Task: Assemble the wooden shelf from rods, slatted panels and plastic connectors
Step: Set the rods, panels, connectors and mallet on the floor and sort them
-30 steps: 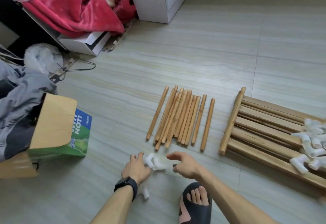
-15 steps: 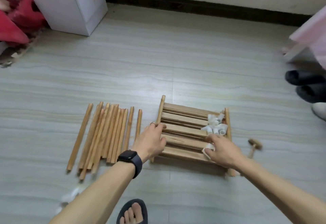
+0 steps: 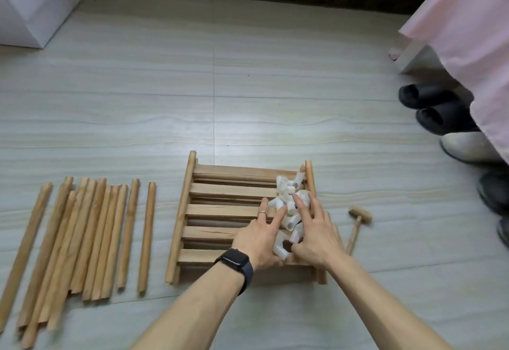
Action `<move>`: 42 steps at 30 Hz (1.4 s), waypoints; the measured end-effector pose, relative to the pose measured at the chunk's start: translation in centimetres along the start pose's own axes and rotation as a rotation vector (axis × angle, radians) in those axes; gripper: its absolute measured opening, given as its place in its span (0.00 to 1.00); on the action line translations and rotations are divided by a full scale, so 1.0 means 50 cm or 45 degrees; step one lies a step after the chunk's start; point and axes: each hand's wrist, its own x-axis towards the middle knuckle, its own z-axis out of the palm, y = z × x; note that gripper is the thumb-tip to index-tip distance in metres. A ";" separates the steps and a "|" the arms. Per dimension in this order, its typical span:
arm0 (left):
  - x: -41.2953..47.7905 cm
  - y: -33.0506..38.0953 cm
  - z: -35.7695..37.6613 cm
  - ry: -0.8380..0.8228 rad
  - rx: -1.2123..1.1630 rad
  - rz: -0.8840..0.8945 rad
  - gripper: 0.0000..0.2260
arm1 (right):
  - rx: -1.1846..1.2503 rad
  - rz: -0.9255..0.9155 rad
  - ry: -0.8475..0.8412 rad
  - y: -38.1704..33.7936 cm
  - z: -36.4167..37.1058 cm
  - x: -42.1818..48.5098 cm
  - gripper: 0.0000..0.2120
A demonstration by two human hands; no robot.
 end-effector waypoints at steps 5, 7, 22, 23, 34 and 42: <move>0.031 -0.001 -0.013 -0.007 -0.027 0.005 0.55 | -0.089 -0.041 -0.131 -0.003 -0.025 0.031 0.52; 0.033 -0.003 -0.014 0.018 -0.052 0.024 0.51 | -0.042 -0.058 -0.128 -0.007 -0.023 0.031 0.50; 0.027 -0.012 0.013 0.170 -0.579 0.085 0.33 | 0.537 -0.039 0.101 -0.005 -0.002 0.026 0.28; 0.023 -0.011 0.015 0.189 -0.624 0.091 0.33 | 0.587 -0.045 0.150 -0.005 0.001 0.022 0.26; -0.100 -0.087 -0.064 0.407 -0.447 0.241 0.31 | 0.689 -0.369 0.348 -0.092 -0.049 -0.033 0.22; -0.353 -0.242 -0.047 0.505 -0.830 -0.151 0.26 | 0.472 -0.431 -0.053 -0.358 0.035 -0.100 0.23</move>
